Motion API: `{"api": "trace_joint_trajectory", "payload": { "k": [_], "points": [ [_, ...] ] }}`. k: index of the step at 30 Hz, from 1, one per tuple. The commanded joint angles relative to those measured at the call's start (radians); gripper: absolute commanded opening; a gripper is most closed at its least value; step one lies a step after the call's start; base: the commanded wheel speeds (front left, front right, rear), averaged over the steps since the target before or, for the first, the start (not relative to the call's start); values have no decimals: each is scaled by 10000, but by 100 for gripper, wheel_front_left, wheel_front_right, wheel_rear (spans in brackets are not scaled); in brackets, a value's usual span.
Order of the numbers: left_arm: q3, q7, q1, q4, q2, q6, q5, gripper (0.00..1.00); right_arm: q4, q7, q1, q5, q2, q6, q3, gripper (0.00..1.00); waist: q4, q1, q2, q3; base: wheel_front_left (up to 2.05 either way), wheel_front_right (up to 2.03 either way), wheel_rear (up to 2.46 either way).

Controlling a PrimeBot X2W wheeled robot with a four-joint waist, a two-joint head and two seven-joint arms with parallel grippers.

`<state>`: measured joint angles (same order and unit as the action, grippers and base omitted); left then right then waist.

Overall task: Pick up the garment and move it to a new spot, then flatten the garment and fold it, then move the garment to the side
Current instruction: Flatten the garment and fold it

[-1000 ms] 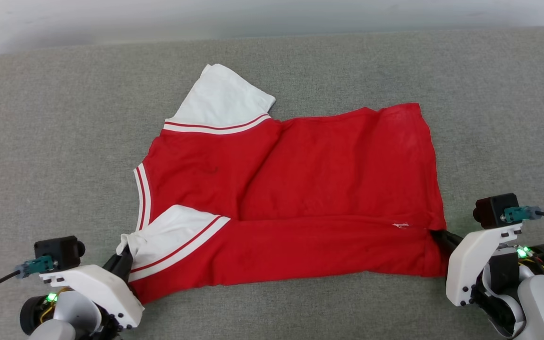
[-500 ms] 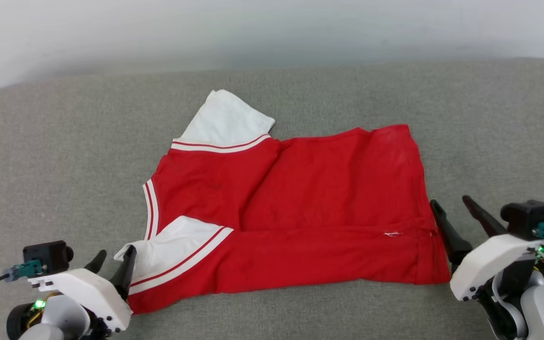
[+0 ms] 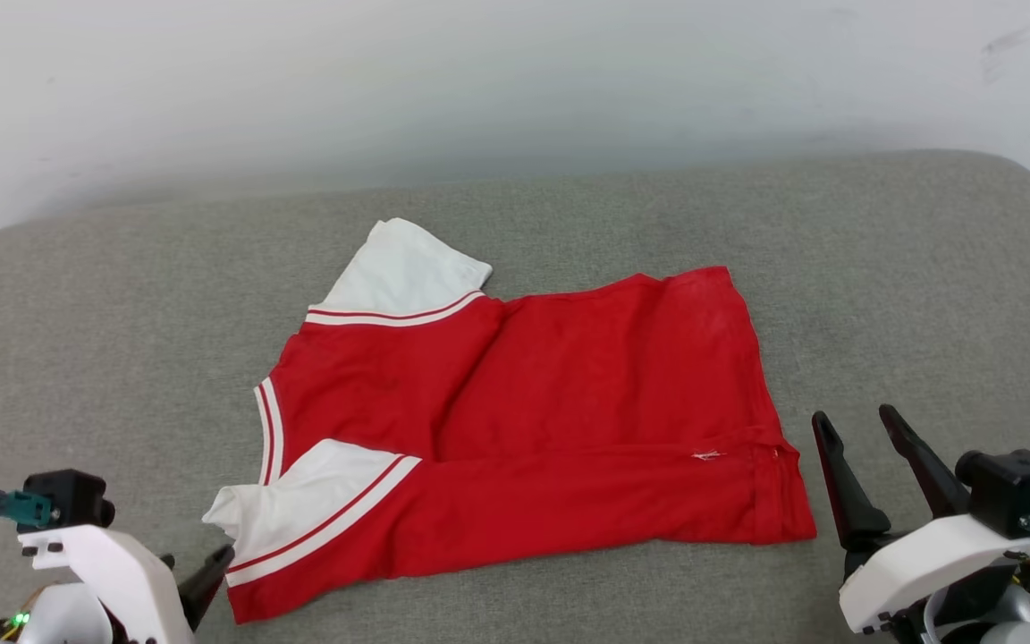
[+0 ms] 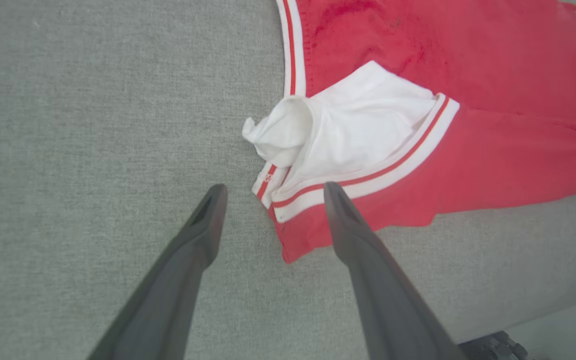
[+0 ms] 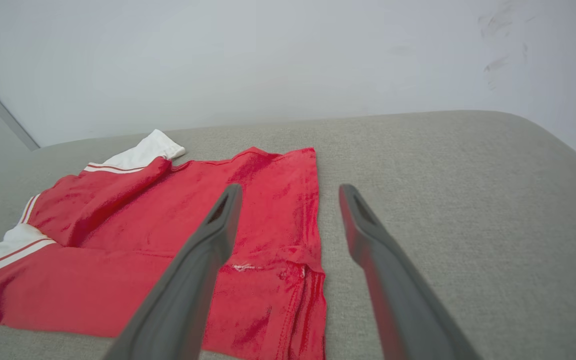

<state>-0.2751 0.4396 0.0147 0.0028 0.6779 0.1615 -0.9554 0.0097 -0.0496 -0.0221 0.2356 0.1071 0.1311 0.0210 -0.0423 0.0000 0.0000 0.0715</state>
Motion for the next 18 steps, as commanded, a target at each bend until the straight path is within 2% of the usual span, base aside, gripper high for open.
{"api": "trace_joint_trajectory", "payload": {
  "k": [1, 6, 9, 18],
  "points": [
    [37, 282, -210, -154, 133, 95, -166, 100, -165, -41, 178, -96, -82, -6, -71, 100, -84, 0, 0, 56, 0, 0, 0],
    [100, 882, -593, -540, 310, 340, -565, 100, -471, -109, 441, -83, -254, -6, -124, 100, -297, 0, 0, 392, 0, 0, 0],
    [77, 1016, -523, -399, 186, 345, -723, 100, -501, -98, 253, -66, -311, -6, 6, 100, -416, 0, 0, 662, 0, 0, 0],
    [-240, 1303, 214, 716, -267, -183, -1063, 100, -524, -225, -193, 6, -189, -6, 236, 100, -559, 0, 0, 1408, 0, 0, 0]
  ]
}}
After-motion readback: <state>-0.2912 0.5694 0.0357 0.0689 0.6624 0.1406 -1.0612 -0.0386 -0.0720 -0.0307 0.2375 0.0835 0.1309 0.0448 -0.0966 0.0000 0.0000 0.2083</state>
